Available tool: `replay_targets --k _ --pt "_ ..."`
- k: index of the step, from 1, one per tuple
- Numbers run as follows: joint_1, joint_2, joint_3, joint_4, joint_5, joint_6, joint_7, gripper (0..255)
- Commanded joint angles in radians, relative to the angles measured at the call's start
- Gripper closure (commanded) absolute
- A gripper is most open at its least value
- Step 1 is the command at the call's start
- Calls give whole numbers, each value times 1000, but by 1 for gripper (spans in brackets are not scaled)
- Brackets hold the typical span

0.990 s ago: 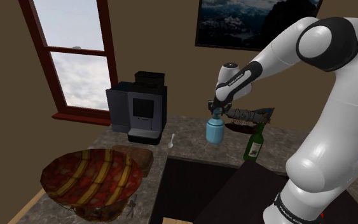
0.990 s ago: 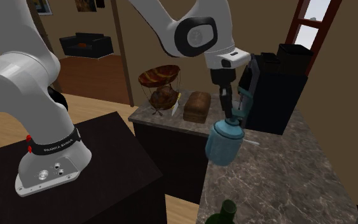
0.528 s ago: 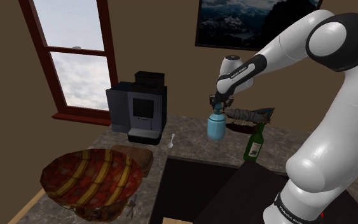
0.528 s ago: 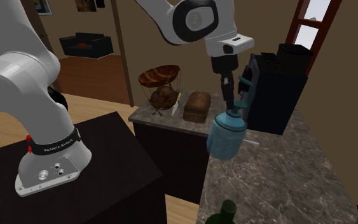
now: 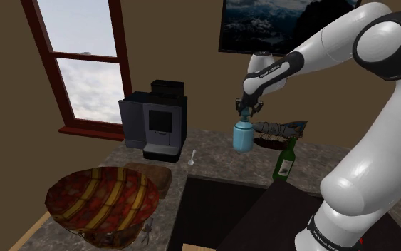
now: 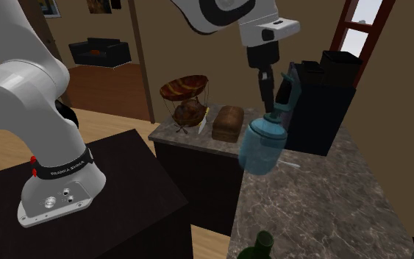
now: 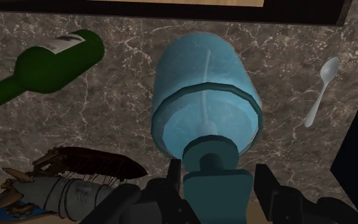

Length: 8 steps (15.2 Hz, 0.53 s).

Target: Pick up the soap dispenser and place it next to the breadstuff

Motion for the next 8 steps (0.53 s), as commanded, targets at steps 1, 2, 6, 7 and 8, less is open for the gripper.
replay_targets --k 1,2,6,7,8 --pt "1 -16 1 14 6 -29 -7 255" --pt "1 -22 1 21 8 -42 -10 255" --pt "3 -45 2 51 17 -95 -21 255" --pt "4 -50 2 59 19 -108 -24 255" --pt "4 -55 3 67 21 -121 -27 255"
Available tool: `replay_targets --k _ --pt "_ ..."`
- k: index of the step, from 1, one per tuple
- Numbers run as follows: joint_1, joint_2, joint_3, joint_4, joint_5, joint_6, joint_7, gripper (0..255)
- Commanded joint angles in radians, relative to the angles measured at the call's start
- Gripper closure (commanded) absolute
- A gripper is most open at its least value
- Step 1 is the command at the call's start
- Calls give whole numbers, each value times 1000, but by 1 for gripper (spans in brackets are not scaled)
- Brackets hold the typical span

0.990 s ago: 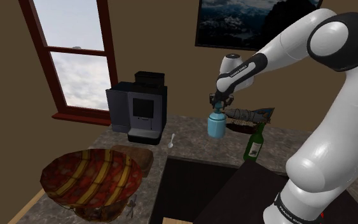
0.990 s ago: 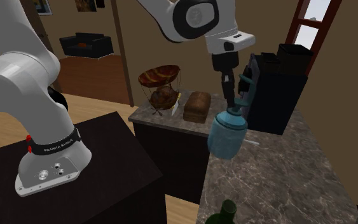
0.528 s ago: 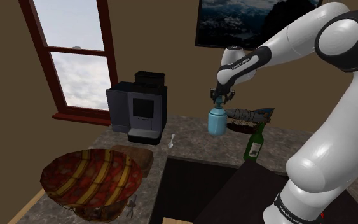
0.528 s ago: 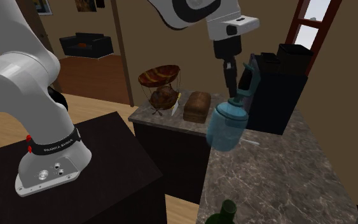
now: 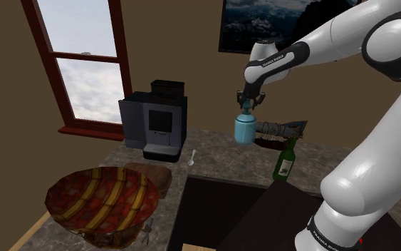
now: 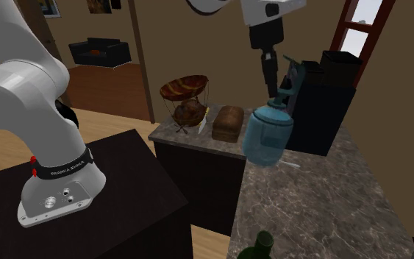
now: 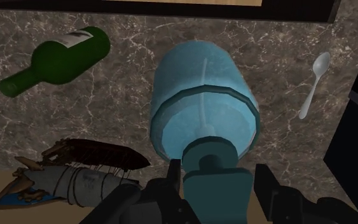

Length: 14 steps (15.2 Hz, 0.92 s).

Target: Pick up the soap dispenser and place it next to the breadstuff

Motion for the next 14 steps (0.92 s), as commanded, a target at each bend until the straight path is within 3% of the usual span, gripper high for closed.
replay_targets --k 1,14 --pt "1 -12 1 14 3 -24 -4 255" --pt "6 -55 4 143 24 -195 -35 255"
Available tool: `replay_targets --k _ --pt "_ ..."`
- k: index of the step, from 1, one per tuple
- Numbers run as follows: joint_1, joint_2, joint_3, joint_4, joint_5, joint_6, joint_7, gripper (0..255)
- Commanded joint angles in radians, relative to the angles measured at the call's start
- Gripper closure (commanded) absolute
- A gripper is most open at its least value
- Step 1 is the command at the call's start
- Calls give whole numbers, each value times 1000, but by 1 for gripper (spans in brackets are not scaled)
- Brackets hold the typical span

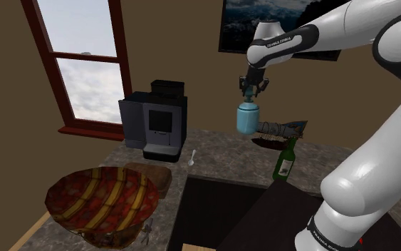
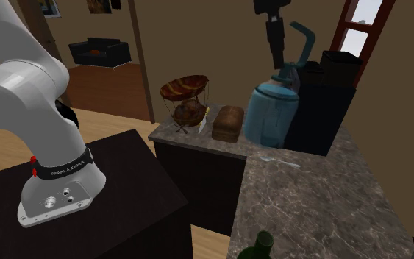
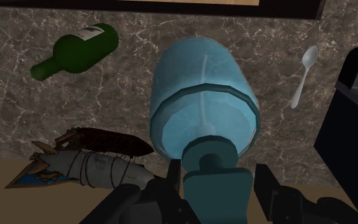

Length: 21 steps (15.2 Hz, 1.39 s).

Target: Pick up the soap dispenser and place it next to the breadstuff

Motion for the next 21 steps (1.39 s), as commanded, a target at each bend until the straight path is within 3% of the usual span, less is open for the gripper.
replay_targets --k 1,6,14,21 --pt "1 -4 0 27 3 -30 -5 255" --pt "2 -10 1 78 8 -87 -14 255" --pt "77 133 99 251 -26 -146 164 255" --pt "157 305 161 478 -71 -230 300 255"
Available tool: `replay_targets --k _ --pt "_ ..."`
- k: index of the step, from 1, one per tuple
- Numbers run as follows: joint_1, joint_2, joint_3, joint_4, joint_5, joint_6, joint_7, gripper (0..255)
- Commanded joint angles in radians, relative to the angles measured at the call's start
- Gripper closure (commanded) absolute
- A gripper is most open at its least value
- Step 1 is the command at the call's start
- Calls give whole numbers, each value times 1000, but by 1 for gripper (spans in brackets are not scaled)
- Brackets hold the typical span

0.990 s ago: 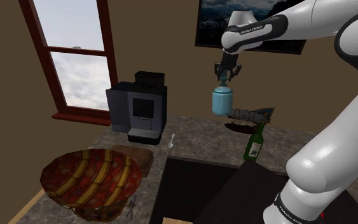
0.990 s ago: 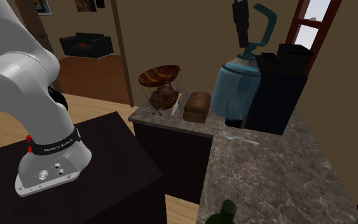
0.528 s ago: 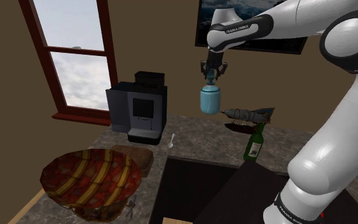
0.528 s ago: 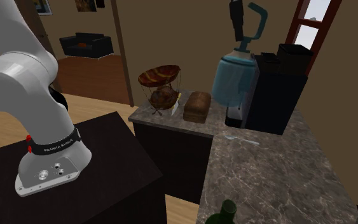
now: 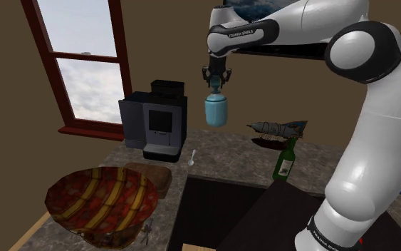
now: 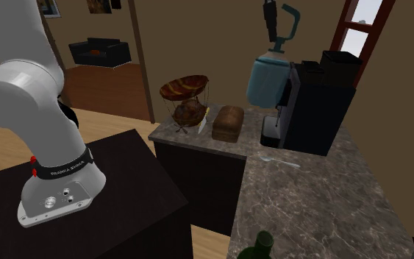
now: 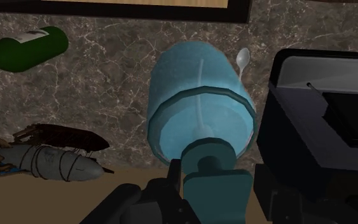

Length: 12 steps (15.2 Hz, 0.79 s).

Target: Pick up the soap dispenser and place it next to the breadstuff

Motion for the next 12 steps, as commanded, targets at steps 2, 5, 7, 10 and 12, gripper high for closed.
replay_targets --k 2,5,7,10,12 --pt "39 80 22 114 -22 -47 56 255" --pt "83 179 37 257 -45 -103 101 255" --pt "116 255 43 371 -60 -149 125 255" --pt "173 395 47 590 -83 -239 151 255" --pt "221 530 42 815 -98 -332 154 255"
